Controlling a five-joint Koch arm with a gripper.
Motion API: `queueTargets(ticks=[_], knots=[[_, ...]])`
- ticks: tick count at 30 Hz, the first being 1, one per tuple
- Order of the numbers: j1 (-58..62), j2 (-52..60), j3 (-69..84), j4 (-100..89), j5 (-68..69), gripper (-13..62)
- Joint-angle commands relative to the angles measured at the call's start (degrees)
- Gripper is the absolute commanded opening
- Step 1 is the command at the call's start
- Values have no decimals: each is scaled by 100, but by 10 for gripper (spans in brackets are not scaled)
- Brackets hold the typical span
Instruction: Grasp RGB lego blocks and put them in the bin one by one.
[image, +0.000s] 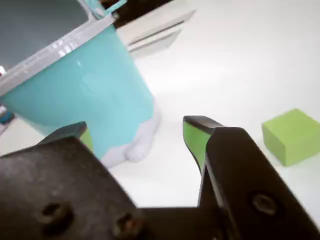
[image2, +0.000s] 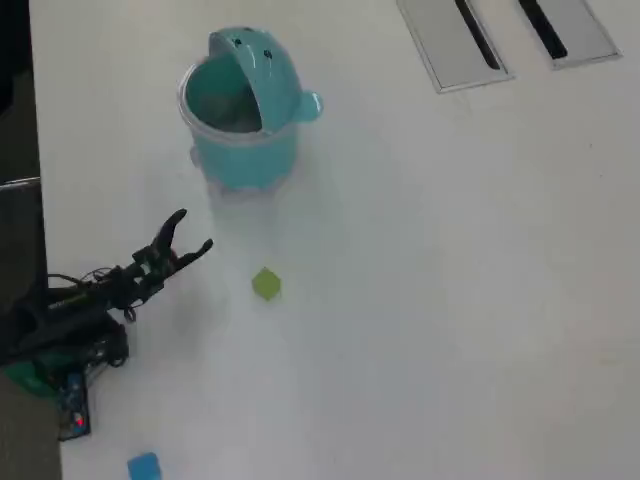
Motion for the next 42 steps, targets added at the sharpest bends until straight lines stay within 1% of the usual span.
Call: queueTargets(ticks=[1, 4, 7, 11, 14, 15, 17, 19, 22, 23, 25, 31, 42], knots=[[-97, 413, -510, 193, -809, 341], [-211, 431, -659, 747, -1450, 342], [-272, 448, -545, 1318, -2786, 347], [-264, 466, -475, 1626, -3419, 354], [-325, 466, -589, 2004, -3472, 349], [-694, 466, -712, 2479, -3489, 346], [-914, 466, -835, 2927, -3472, 345], [-1116, 466, -879, 3015, -3226, 345], [-1468, 457, -1055, 3419, -2373, 345], [-1582, 457, -1169, 3683, -2382, 345], [-1600, 457, -1266, 4078, -2637, 345], [-1617, 457, -1037, 4623, -2795, 338], [-1600, 422, -765, 4860, -2856, 330]])
